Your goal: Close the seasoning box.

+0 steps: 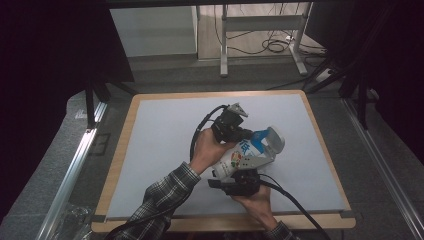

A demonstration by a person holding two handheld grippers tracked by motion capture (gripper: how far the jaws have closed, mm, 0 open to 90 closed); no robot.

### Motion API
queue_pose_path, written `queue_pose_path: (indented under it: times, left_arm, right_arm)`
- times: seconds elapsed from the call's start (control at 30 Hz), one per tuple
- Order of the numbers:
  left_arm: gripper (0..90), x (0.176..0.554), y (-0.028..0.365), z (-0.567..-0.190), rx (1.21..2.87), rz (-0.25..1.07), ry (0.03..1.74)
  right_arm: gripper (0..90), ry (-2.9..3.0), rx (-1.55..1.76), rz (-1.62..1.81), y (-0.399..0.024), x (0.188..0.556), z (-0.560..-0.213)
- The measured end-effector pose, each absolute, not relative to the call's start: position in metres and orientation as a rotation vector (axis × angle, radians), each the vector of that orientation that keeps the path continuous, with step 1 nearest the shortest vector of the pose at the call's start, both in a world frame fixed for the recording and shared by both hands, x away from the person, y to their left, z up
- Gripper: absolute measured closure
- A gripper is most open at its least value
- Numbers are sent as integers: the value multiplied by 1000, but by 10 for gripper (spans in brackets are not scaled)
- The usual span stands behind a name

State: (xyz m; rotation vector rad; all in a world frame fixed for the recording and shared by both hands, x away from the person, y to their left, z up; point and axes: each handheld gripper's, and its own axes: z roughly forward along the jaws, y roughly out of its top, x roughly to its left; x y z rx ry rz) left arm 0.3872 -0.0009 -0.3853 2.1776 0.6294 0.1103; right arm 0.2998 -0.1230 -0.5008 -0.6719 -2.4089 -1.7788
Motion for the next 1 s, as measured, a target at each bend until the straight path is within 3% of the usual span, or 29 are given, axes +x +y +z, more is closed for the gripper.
queue_pose_path:
  times: [1.0]
  left_arm:
    - [895,387,-7,-380,2217,123,635]
  right_arm:
    - [605,-2405,-685,-1798,-123,297,-498]
